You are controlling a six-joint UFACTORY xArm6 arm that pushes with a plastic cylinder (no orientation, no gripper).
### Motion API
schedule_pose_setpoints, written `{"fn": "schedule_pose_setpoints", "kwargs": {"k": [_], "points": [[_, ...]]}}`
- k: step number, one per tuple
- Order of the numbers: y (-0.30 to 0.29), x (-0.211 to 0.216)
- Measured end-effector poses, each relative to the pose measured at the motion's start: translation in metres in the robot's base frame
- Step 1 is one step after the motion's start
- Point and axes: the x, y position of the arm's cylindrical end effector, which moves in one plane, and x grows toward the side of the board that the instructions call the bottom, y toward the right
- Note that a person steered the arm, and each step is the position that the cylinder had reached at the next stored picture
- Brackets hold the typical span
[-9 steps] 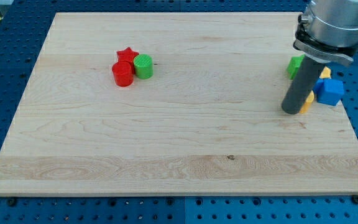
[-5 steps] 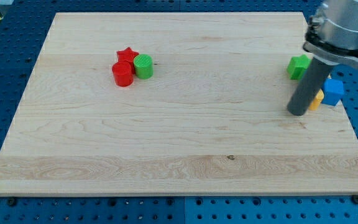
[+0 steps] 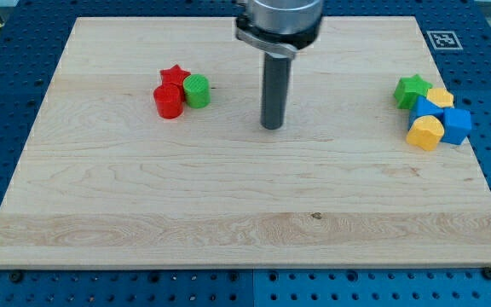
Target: Push green circle to top center
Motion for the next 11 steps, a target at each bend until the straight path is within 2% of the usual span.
{"fn": "schedule_pose_setpoints", "kwargs": {"k": [3,4,6,9,10,11], "points": [[-0.104,-0.012],[-0.111,-0.027],[-0.080,-0.077],[-0.071,-0.155],[-0.067,-0.167],[-0.094,-0.158]]}}
